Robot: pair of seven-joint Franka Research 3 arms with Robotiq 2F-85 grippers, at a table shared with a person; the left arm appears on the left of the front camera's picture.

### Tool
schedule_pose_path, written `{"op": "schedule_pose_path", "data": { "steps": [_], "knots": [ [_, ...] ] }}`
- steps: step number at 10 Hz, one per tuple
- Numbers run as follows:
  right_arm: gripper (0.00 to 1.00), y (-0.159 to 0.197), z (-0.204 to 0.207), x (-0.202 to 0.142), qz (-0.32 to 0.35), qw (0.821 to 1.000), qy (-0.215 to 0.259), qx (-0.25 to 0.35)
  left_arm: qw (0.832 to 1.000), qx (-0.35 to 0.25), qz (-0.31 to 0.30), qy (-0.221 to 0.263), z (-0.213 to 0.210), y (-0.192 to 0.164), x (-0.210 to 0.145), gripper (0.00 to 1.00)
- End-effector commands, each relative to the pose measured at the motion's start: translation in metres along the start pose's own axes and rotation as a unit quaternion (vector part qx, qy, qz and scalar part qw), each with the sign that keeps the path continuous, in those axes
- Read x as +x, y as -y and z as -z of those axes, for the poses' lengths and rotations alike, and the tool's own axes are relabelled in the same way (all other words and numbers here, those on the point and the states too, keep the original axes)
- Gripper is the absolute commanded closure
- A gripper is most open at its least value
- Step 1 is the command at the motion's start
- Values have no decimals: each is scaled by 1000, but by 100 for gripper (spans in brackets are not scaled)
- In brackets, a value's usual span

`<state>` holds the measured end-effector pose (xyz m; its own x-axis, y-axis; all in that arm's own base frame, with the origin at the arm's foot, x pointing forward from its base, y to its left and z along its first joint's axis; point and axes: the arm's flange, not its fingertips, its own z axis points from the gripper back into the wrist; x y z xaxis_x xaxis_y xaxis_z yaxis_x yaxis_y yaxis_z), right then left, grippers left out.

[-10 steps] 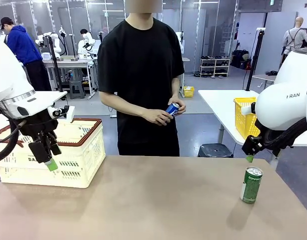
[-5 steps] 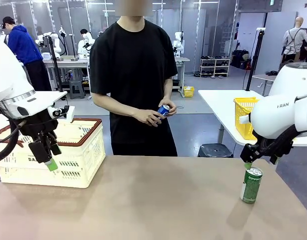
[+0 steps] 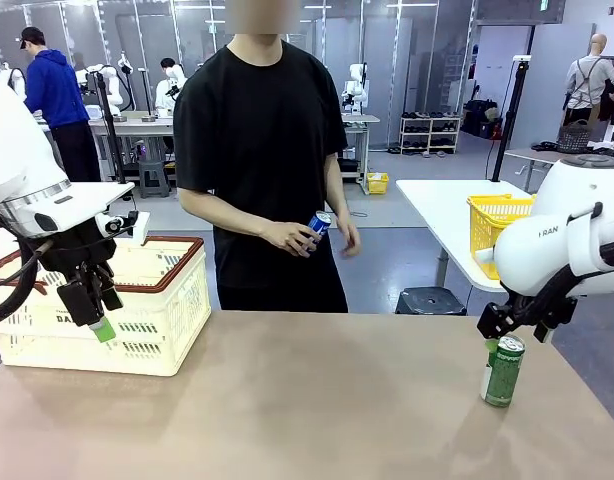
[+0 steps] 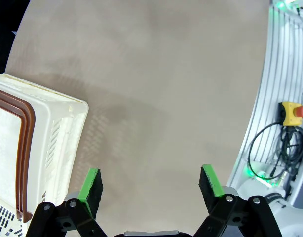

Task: Place the drinks into the Shopping basket.
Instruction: Pick up one drink and place it into the Shopping basket.

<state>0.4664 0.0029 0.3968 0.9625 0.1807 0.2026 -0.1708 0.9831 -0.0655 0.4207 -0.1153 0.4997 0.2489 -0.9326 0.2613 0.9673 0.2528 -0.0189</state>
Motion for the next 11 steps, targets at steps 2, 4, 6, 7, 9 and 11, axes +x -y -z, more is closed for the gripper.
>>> {"op": "schedule_pose_path", "data": {
  "steps": [2, 4, 6, 7, 9, 11],
  "knots": [
    [0, 8, 13, 12, -13, 1000, 4, 16, 1000, 3, -1, -8, -1, 1, 0, 1],
    [0, 6, 21, 15, -13, 1000, -3, 21, 1000, 3, -1, -8, -1, 1, 0, 1],
    [0, 3, 24, 16, -14, 1000, -7, 19, 1000, 3, -1, -8, -1, 1, 0, 1],
    [5, 2, 24, 17, -15, 1000, -6, 20, 1000, 3, -1, -8, -1, 1, 0, 1],
    [23, 1, 24, 17, -8, 1000, -14, 20, 1000, 3, -1, -8, -1, 1, 0, 1],
    [42, 1, 24, 16, -10, 1000, -15, 21, 1000, 3, -1, -8, -1, 1, 0, 1]
  ]
}}
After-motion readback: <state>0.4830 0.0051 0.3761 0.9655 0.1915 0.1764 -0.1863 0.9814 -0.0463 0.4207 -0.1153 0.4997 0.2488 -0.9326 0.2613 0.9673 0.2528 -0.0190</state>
